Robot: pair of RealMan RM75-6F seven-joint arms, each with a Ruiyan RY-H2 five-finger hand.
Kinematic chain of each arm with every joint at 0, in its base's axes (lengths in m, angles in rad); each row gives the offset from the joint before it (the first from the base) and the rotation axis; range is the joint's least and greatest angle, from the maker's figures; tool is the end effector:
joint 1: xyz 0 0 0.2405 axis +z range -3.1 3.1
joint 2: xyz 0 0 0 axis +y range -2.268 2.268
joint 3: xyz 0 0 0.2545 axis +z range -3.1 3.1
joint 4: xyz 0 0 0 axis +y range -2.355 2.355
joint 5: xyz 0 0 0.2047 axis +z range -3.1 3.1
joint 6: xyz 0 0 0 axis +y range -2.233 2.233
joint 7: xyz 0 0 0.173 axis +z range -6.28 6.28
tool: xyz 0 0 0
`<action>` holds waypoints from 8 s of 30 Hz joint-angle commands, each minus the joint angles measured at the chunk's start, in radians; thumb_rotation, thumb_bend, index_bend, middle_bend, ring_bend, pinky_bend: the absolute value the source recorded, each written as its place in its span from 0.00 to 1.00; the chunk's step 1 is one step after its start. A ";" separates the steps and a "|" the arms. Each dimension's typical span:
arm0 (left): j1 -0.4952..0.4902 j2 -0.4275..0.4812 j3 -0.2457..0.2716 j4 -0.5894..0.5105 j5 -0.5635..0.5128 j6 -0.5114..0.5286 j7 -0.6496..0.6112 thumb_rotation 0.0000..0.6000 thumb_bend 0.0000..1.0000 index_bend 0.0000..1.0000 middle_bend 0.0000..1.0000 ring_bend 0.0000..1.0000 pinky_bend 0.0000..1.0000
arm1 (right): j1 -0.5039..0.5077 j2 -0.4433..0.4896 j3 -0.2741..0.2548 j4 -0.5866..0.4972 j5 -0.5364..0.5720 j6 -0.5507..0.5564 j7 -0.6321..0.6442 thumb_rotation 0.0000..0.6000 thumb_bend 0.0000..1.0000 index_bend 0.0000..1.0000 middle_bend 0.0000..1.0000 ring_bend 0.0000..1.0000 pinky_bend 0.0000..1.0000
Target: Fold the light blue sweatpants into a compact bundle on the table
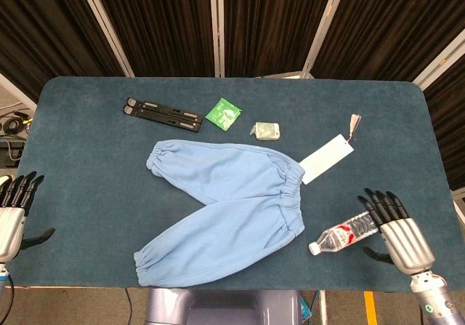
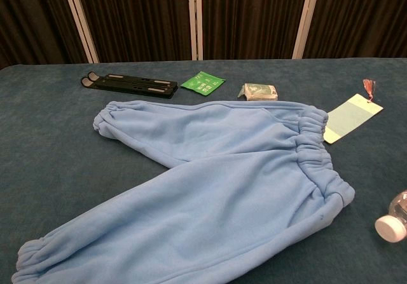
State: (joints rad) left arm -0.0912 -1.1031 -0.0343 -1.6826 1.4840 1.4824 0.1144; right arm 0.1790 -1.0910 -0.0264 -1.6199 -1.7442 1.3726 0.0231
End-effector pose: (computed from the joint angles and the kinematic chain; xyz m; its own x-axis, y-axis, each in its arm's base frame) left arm -0.2975 0.2071 0.1596 0.4494 0.0222 0.8931 0.8933 -0.0053 -0.4494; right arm -0.2674 -0.2118 0.1250 0.4500 -0.1459 0.8810 -0.8630 -0.3249 0.3870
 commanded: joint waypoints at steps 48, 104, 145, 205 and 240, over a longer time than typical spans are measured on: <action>-0.017 0.009 -0.015 -0.009 -0.044 -0.046 -0.034 1.00 0.00 0.00 0.00 0.00 0.00 | 0.400 -0.434 -0.027 0.338 -0.165 -0.316 -0.255 1.00 0.31 0.50 0.42 0.33 0.30; -0.229 -0.456 0.344 0.732 0.734 0.046 -0.197 1.00 0.28 0.25 0.08 0.14 0.21 | 0.407 -0.439 0.041 0.184 0.132 -0.314 -0.141 1.00 0.48 0.70 0.62 0.52 0.40; -0.240 -0.528 0.344 0.768 0.553 0.104 -0.396 1.00 0.66 0.62 0.45 0.45 0.47 | 0.422 -0.398 0.015 0.165 0.129 -0.322 -0.089 1.00 0.48 0.71 0.63 0.53 0.40; -0.446 -0.097 0.094 0.080 0.103 -0.309 -0.261 1.00 0.66 0.74 0.33 0.36 0.33 | 0.504 -0.258 0.149 -0.100 0.531 -0.465 -0.162 1.00 0.53 0.72 0.64 0.54 0.42; -0.712 -0.359 -0.106 0.441 -0.211 -0.671 -0.010 1.00 0.66 0.34 0.02 0.03 0.11 | 0.594 -0.398 0.225 0.222 0.784 -0.591 -0.137 1.00 0.13 0.25 0.27 0.35 0.27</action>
State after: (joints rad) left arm -0.7941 -1.4406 -0.1394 -1.2696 1.2625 0.8159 0.1231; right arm 0.7740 -1.4867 0.2041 -1.4101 -0.9393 0.7905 -0.1300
